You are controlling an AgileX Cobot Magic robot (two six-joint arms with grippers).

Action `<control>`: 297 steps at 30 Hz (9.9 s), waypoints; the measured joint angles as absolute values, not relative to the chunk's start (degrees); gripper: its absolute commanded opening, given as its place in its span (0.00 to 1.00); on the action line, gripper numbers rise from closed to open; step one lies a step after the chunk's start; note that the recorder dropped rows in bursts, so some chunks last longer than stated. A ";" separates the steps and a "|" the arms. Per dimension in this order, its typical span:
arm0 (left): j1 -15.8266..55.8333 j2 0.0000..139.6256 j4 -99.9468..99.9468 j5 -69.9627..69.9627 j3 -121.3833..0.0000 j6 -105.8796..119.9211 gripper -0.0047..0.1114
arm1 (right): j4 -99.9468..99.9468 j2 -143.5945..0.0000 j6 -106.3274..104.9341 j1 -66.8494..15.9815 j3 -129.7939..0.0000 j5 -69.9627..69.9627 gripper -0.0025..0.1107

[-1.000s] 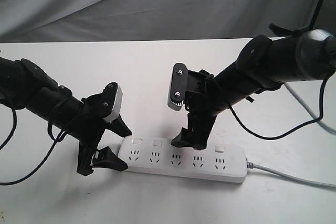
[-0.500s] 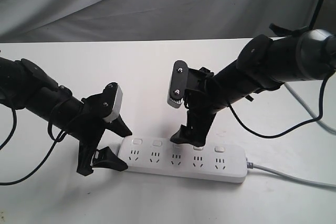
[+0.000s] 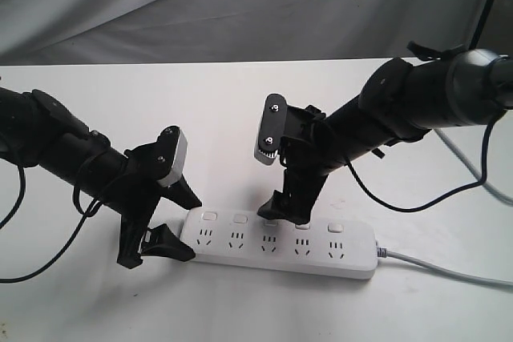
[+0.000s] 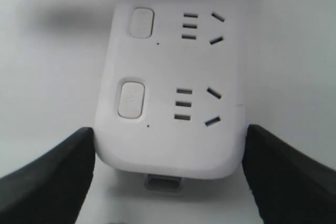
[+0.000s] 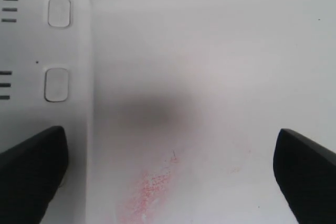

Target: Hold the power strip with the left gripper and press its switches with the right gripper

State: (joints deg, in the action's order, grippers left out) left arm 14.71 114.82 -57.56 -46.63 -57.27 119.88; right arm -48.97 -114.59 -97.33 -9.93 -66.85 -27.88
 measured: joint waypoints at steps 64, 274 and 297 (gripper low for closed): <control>14.71 114.82 -57.56 -46.63 -57.27 119.88 0.04 | -45.51 -108.16 -93.89 -9.72 -66.74 -32.15 0.89; 14.71 114.82 -57.59 -46.63 -57.27 119.88 0.04 | -55.07 -113.42 -113.83 6.42 -60.62 -42.47 0.89; 14.71 114.82 -57.59 -46.63 -57.27 119.88 0.04 | -52.77 -113.32 -112.35 6.42 -61.08 -40.11 0.89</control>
State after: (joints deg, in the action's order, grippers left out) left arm 14.71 114.82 -57.59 -46.63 -57.27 119.88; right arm -52.77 -113.32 -112.35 6.42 -61.08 -40.11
